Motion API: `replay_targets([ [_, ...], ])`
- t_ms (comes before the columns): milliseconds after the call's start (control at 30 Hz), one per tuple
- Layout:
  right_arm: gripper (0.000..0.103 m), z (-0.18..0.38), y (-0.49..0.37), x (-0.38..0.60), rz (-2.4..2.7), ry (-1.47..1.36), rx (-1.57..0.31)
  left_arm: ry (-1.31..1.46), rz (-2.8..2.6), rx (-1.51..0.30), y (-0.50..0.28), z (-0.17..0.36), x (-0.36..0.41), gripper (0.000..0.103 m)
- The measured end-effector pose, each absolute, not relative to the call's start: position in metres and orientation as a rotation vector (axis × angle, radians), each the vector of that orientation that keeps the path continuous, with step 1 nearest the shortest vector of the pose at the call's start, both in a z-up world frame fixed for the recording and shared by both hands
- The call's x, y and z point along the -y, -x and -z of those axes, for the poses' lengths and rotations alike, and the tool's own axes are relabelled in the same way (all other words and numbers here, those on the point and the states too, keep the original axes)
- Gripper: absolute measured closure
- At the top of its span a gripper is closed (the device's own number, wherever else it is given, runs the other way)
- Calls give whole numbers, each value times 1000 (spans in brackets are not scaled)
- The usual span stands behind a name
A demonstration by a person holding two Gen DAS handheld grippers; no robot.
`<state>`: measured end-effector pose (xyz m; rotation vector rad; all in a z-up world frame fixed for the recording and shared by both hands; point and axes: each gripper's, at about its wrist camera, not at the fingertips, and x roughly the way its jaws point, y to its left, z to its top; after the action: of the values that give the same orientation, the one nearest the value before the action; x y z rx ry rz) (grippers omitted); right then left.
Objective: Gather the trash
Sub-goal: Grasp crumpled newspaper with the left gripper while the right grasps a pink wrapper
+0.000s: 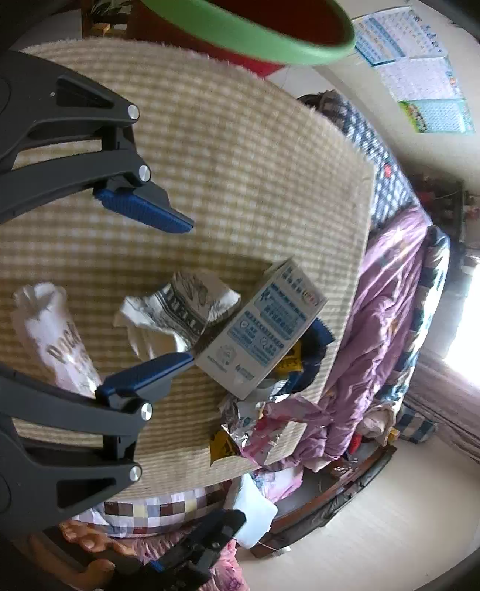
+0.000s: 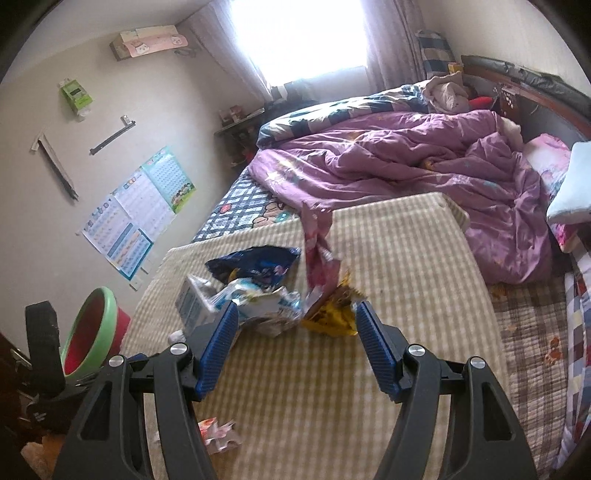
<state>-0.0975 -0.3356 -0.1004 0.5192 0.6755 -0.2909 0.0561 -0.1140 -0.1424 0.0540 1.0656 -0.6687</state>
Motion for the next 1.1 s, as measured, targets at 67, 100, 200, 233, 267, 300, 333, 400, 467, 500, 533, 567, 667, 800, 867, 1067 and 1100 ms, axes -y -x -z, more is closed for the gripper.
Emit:
replay_targets([
  [67,38,101,95,343,296,-506,-678,-74,673,-1077,-59,147,122,39],
  [100,38,101,93,347,296,-502,-682,-84,673,-1081,-60,149,125,39],
  [200,38,104,86,353,292,-480,-699,-86,681,-1102,-62,155,132,39],
  [233,38,105,84,355,289,-479,-706,-79,685,-1108,-63,157,133,39],
  [267,38,108,82,358,283,-486,-714,-70,688,-1117,-63,158,135,39],
  [300,38,110,79,360,279,-492,-720,-76,690,-1123,-62,160,138,40],
  [333,38,111,77,361,275,-497,-726,-82,696,-1127,-61,162,140,42],
  [400,38,114,71,365,273,-496,-736,-79,707,-1138,-60,164,142,44],
  [467,38,117,65,368,270,-497,-746,-68,710,-1140,-59,164,141,47],
  [500,38,118,61,370,267,-495,-752,-66,711,-1140,-58,163,140,48],
  [533,38,119,58,371,264,-491,-759,-62,713,-1142,-58,162,138,49],
  [567,38,119,53,371,258,-483,-766,-58,712,-1141,-58,160,135,63],
  [667,38,121,42,371,242,-458,-784,-45,703,-1135,-59,153,123,65],
  [800,38,122,28,373,220,-427,-810,-68,675,-1098,-59,144,107,65],
  [867,38,120,19,375,219,-410,-814,-67,663,-1087,-59,141,99,65],
  [1067,39,129,-11,376,191,-374,-918,-59,631,-1090,-63,142,85,65],
  [1100,40,131,-13,375,191,-367,-929,-58,630,-1090,-63,142,84,65],
])
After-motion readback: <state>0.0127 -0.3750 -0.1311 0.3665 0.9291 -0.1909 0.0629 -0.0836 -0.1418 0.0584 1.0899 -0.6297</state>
